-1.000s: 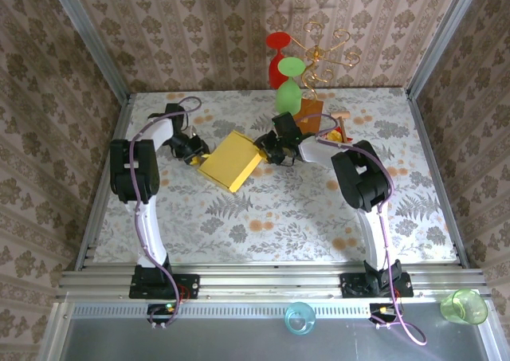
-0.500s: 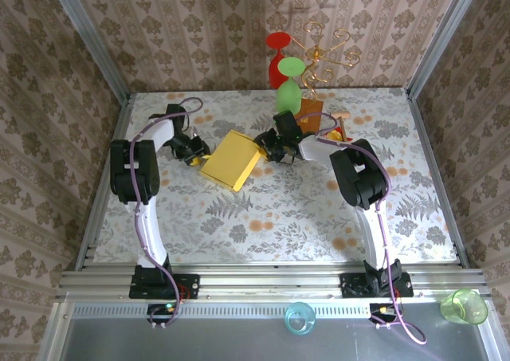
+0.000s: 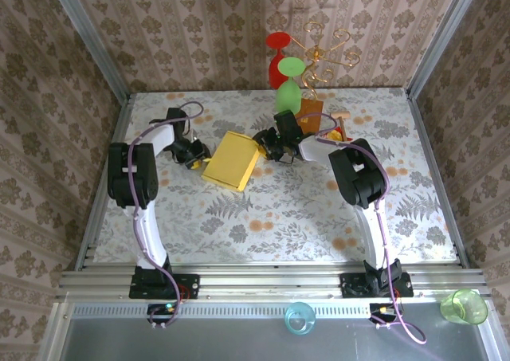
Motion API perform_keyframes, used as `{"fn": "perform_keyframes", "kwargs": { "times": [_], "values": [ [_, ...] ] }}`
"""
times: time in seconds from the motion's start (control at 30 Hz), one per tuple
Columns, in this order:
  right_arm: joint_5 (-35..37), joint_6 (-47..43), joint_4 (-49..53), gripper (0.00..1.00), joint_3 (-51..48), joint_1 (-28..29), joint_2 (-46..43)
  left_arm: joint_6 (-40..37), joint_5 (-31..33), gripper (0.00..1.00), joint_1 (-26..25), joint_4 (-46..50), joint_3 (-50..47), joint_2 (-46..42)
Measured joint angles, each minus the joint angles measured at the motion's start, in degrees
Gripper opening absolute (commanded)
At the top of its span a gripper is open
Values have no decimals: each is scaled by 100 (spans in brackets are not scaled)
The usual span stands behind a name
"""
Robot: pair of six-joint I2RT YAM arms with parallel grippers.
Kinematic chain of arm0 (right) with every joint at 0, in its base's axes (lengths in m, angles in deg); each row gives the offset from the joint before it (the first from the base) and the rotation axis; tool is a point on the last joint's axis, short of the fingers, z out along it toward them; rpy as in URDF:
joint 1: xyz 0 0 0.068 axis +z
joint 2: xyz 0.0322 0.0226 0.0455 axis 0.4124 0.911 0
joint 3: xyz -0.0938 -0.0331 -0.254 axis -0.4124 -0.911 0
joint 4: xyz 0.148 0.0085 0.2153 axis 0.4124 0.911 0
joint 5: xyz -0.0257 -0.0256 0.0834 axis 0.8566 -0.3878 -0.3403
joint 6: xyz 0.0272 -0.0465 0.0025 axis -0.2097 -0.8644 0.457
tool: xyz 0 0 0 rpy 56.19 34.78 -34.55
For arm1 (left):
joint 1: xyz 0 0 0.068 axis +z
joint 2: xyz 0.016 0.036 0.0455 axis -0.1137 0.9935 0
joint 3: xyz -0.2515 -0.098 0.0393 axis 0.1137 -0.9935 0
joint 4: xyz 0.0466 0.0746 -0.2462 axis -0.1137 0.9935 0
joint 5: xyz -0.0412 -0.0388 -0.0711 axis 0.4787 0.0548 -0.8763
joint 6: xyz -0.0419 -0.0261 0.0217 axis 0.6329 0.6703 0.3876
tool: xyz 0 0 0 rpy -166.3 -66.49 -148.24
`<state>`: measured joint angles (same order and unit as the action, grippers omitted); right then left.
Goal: Fold the paper box
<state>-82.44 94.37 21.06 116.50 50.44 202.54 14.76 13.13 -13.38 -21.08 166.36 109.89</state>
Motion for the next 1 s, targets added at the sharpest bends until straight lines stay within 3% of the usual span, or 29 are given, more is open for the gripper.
{"fn": "perform_keyframes", "kwargs": {
  "times": [0.47, 0.83, 1.0],
  "values": [
    [-146, -155, 101, 46, 85, -7, 52, 496, 90, 38, -68, -271, -232, -142],
    [-160, -1108, 1639, 33, 778, -13, 155, 160, 229, 38, -267, 50, -149, -144],
    [-190, -1331, 1770, 29, 868, -33, 205, -11, 240, 38, -345, 260, -111, -144]
  ]
}}
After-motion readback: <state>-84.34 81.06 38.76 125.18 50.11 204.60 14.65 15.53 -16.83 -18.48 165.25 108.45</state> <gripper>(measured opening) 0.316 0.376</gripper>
